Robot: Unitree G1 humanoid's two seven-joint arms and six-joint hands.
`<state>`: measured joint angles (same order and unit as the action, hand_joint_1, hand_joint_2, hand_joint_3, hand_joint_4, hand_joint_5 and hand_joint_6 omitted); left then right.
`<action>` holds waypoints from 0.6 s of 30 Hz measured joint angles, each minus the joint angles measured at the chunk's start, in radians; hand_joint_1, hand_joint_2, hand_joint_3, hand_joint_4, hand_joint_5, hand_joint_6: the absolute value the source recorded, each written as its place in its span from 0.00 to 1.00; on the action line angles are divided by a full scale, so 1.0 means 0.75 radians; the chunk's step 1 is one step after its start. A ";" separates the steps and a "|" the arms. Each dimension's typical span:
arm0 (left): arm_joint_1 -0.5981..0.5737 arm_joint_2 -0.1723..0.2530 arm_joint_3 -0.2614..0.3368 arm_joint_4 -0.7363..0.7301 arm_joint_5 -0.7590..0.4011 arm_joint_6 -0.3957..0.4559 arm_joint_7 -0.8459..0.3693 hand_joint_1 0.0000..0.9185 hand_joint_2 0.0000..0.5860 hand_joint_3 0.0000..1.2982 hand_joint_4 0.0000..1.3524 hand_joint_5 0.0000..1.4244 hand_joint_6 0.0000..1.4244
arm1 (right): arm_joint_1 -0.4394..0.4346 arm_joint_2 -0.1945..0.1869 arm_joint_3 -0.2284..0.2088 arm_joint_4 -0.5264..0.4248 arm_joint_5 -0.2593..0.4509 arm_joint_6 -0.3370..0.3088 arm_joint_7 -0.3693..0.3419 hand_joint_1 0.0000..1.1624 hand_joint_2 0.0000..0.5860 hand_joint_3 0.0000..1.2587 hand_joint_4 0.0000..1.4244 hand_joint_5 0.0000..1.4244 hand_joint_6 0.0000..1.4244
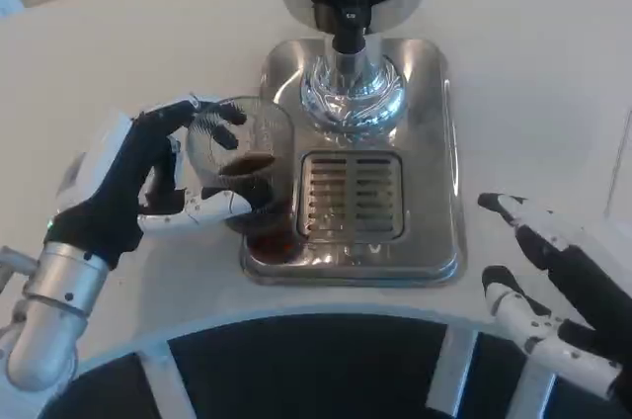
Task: Grasp the cup under the faucet to collect the drink, then remove the cup.
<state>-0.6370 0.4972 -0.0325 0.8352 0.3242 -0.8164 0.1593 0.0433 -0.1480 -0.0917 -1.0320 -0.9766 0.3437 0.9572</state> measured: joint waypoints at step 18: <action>0.238 0.050 0.144 -0.303 -0.164 -0.007 -0.189 0.62 0.06 0.77 0.89 1.00 0.94 | -0.060 -0.111 0.095 0.018 -0.029 0.013 -0.030 0.14 0.91 0.02 0.00 0.00 0.00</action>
<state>-0.4583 0.5348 0.0755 0.6083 0.2010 -0.8217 0.0173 -0.0016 -0.2314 -0.0203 -1.0188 -0.9981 0.3535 0.9347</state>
